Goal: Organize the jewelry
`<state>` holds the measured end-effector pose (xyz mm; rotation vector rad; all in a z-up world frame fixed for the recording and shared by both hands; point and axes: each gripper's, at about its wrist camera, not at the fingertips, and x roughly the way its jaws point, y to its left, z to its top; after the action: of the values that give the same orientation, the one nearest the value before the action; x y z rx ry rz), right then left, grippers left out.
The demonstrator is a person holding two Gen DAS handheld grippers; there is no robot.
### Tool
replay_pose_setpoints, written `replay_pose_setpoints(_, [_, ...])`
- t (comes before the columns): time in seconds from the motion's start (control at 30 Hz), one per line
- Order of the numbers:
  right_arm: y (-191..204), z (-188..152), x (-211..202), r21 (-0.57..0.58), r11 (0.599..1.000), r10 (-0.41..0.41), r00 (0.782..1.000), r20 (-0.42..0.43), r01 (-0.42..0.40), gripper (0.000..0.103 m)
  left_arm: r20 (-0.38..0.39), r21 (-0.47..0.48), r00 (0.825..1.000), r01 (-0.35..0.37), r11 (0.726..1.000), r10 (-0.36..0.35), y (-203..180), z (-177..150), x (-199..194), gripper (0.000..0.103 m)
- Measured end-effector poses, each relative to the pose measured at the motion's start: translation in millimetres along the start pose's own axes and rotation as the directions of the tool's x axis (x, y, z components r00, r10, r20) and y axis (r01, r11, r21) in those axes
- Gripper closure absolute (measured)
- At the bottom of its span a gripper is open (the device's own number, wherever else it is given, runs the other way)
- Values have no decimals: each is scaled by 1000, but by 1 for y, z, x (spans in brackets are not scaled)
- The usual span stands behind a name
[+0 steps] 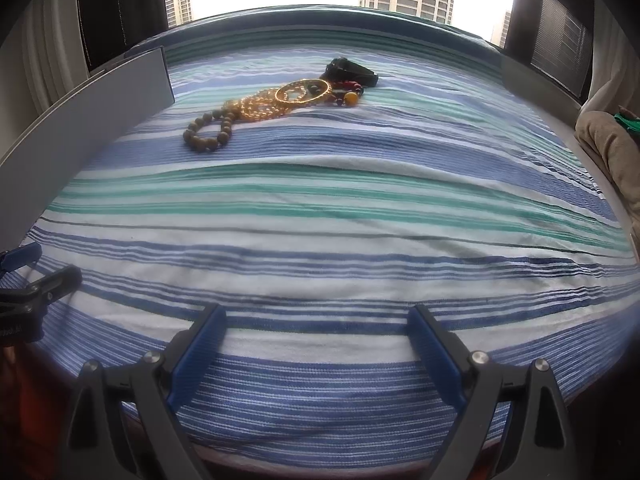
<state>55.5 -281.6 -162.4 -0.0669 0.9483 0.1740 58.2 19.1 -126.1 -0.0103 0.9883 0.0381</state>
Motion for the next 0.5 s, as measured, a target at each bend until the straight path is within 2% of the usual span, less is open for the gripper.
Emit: replay_pose_setpoints(0.5, [0, 4, 1, 5, 1000, 0, 999, -36, 0, 10, -12, 4, 1000, 1, 1000, -1, 0, 1, 1, 0])
